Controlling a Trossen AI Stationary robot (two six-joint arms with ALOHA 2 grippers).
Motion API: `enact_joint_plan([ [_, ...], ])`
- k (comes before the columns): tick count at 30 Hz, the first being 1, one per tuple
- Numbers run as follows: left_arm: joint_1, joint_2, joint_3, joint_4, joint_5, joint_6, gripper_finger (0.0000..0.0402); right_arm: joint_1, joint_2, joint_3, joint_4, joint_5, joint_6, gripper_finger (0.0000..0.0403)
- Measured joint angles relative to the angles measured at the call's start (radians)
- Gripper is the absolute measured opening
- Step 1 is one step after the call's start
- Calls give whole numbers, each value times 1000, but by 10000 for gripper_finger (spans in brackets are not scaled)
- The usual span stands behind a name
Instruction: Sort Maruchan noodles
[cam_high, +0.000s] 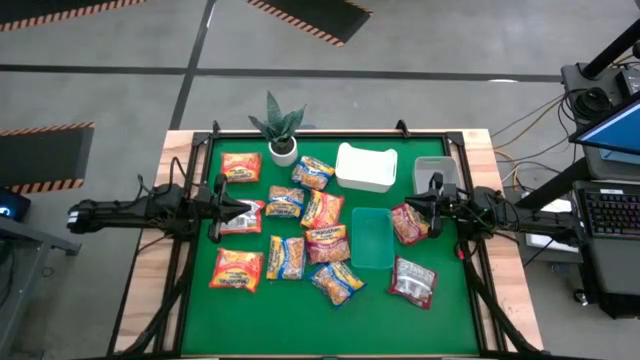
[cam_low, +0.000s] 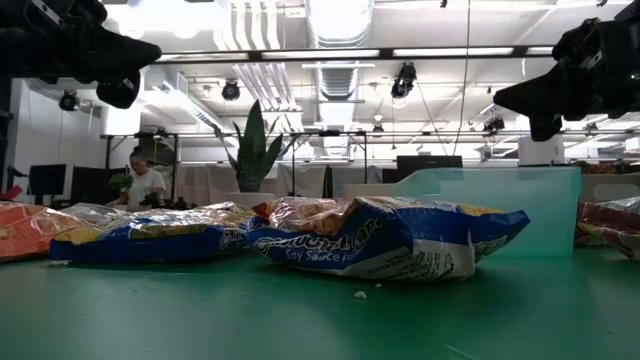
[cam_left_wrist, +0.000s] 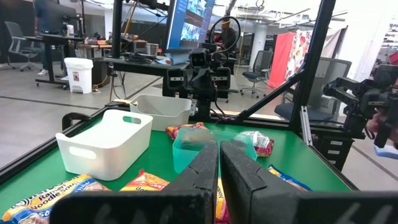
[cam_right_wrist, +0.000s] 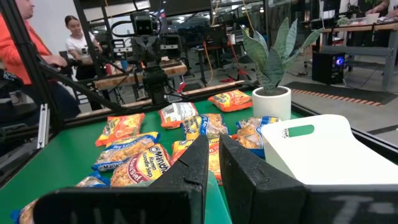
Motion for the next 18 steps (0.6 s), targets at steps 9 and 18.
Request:
enact_joint_plan([
  [9, 0, 0, 0, 0, 0, 0, 0, -4, 15, -1, 14, 77, -37, 29],
  [18, 0, 0, 0, 0, 0, 0, 0, -4, 101, -1, 158, 331, 167, 29],
])
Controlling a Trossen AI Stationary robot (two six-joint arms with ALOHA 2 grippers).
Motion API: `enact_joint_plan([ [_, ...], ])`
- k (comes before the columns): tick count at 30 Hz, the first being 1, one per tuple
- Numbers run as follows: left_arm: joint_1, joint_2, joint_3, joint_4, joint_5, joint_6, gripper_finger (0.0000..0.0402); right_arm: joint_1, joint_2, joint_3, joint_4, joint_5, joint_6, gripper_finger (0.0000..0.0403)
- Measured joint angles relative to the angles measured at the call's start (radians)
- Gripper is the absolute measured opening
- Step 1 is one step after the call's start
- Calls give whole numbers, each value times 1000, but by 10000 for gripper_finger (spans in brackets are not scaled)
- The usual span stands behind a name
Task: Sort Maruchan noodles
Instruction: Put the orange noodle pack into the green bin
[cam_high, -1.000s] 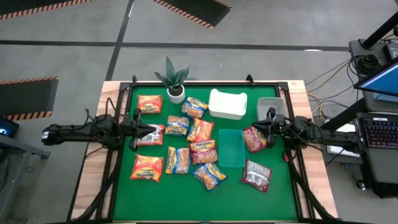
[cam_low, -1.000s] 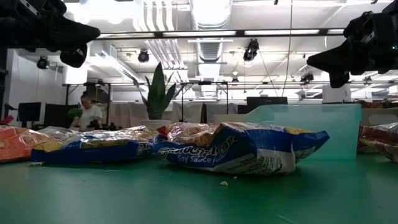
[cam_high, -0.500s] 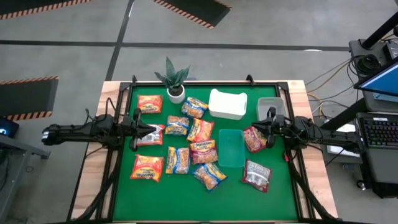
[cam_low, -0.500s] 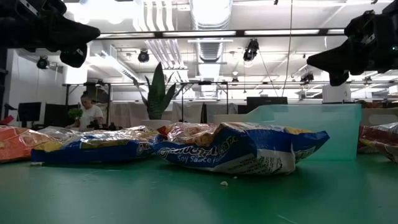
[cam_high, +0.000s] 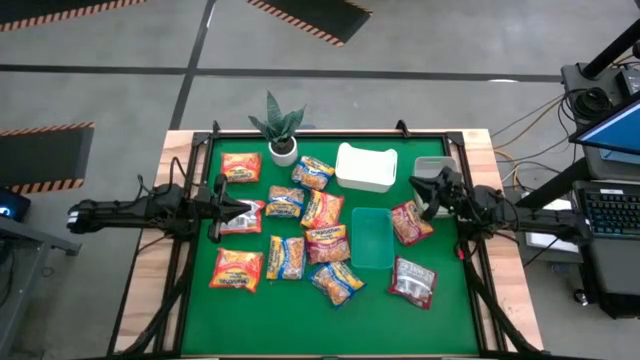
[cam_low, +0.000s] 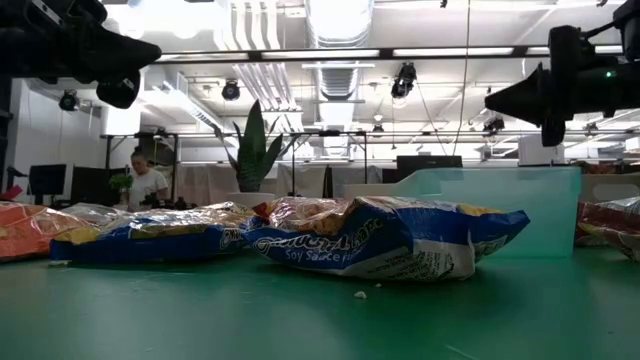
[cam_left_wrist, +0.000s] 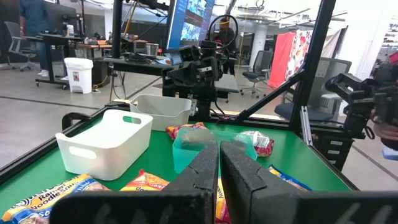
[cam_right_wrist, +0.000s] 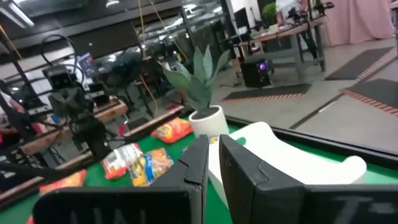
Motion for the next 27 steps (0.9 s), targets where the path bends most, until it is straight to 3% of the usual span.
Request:
enact_joint_plan([
  [4, 0, 0, 0, 0, 0, 1, 0, 0, 4, 26, 18, -5, 45, 29],
  [8, 0, 0, 0, 11, -1, 1, 0, 0, 1, 84, 15, -82, 155, 29],
  [10, 0, 5, -1, 113, -6, -50, 0, 0, 3, 115, -6, -151, 190, 29],
  [12, -4, 17, 0, 285, -3, -204, 0, 0, 4, 149, -37, -215, 211, 29],
  [15, -9, 54, -1, 536, 35, -366, 0, 0, 8, 203, -128, -241, 284, 29],
  [19, -10, 130, -1, 828, 183, -356, 0, 0, 36, 295, -340, -229, 395, 29],
  [21, -15, 182, -1, 929, 210, -338, 0, 0, 61, 343, -455, -229, 397, 28],
  [27, -31, 370, 41, 992, 185, -245, 0, 0, 128, 459, -685, -228, 383, 28],
])
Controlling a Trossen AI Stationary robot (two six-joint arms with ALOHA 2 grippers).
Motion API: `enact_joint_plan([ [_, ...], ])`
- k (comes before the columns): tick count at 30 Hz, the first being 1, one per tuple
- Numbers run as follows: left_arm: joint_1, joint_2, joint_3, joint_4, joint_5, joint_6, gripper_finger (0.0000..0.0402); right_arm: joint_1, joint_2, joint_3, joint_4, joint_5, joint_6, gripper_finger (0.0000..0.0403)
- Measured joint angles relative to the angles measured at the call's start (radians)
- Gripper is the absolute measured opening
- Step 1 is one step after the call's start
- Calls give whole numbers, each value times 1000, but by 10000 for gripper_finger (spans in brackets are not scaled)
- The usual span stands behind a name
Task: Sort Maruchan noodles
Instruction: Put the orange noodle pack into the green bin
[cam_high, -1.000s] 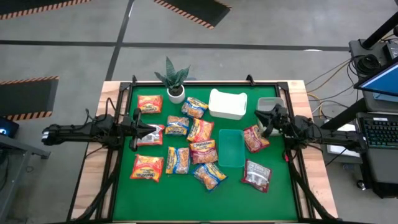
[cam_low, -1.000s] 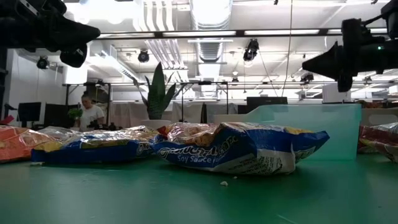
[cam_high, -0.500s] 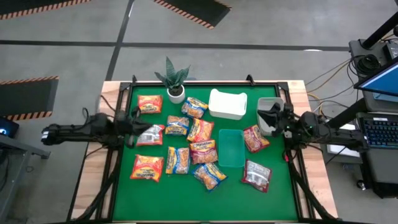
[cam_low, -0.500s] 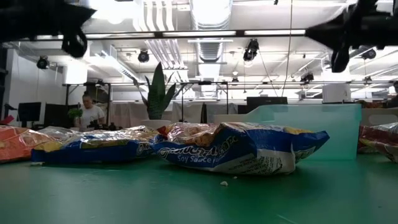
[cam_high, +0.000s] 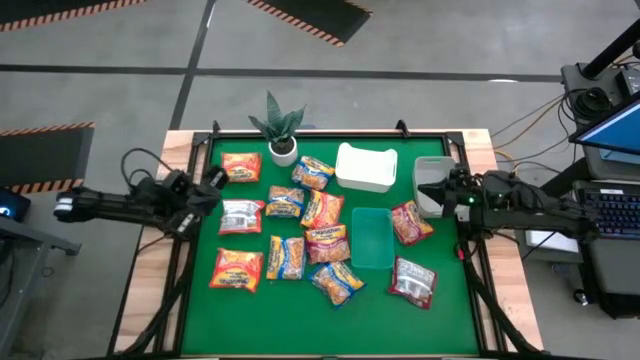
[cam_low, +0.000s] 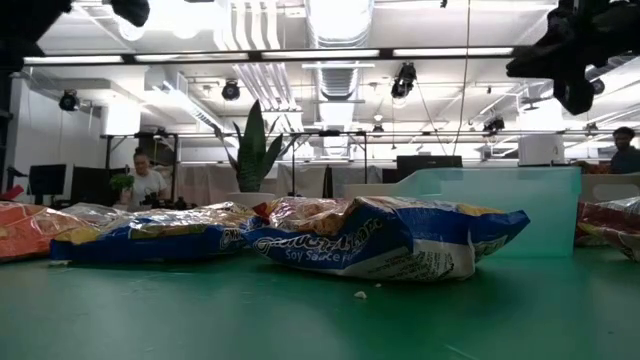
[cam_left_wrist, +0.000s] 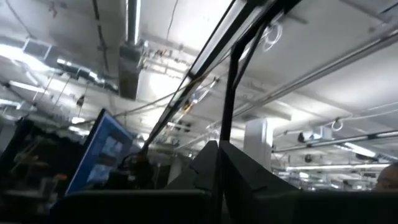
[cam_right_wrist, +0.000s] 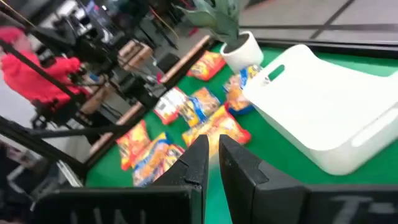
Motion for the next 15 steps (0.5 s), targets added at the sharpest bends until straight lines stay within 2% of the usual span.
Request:
enact_joint_plan([
  [6, -4, 240, 135, -32, 0, -47, 0, 0, 49, 28, -27, 1, -63, 28],
  [9, -1, 332, 226, -144, -33, -159, 0, 0, 72, 22, -26, 1, -82, 28],
  [11, -2, 377, 299, -295, -104, -188, 0, 0, 85, 8, -27, 3, -100, 28],
  [15, -4, 450, 458, -730, -197, -178, 0, 0, 102, -20, -28, 54, -110, 28],
])
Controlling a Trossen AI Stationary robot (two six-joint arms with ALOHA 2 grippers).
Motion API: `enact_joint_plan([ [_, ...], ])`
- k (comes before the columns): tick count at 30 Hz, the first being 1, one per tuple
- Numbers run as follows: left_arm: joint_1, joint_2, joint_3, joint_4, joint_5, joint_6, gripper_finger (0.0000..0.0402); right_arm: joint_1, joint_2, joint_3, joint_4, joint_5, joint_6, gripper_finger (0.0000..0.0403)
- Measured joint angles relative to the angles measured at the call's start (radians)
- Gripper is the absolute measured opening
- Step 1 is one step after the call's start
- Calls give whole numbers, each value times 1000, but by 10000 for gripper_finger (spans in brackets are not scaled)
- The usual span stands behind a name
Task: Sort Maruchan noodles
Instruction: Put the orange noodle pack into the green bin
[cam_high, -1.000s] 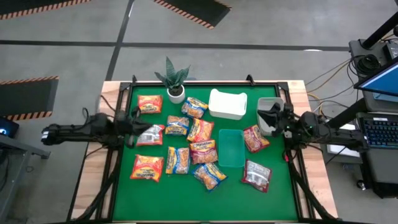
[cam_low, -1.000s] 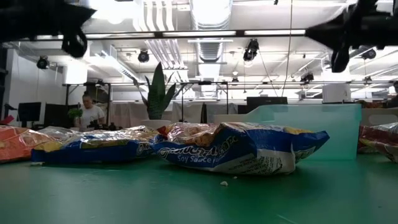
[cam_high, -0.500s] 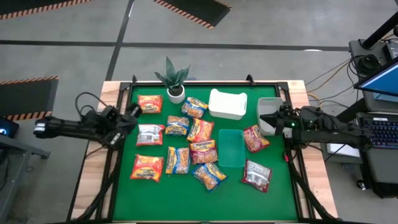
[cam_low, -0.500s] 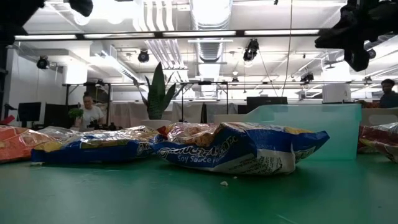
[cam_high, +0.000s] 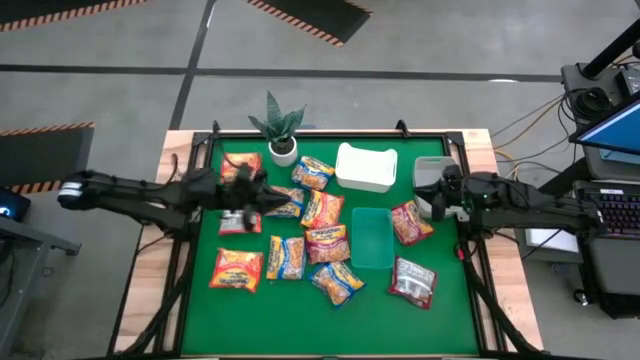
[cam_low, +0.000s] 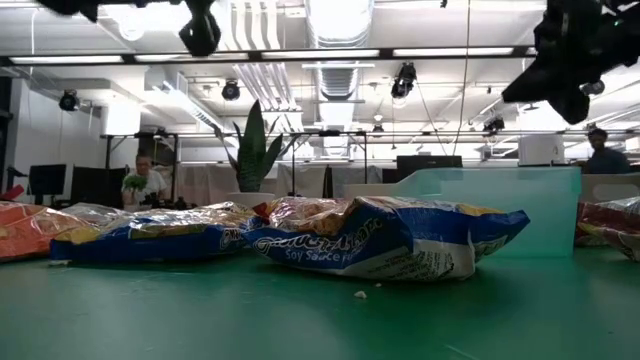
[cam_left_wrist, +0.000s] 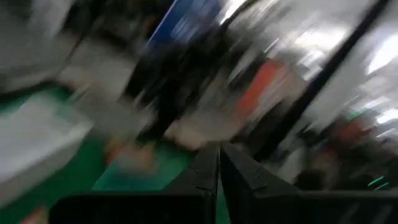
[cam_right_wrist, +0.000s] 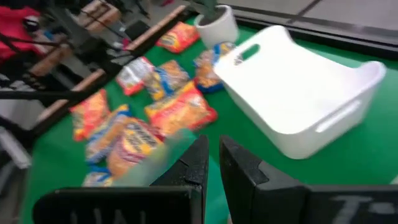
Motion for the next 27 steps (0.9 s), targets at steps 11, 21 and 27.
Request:
enact_joint_plan([
  [11, -37, 241, 226, -444, -40, 1, 0, 0, -20, 29, 21, 27, -122, 28],
  [21, -46, 449, 425, -619, 31, 88, 0, 0, -73, 62, 129, 26, -259, 28],
  [27, -43, 584, 577, -810, -41, 183, 17, 0, -96, 59, 145, 26, -276, 28],
])
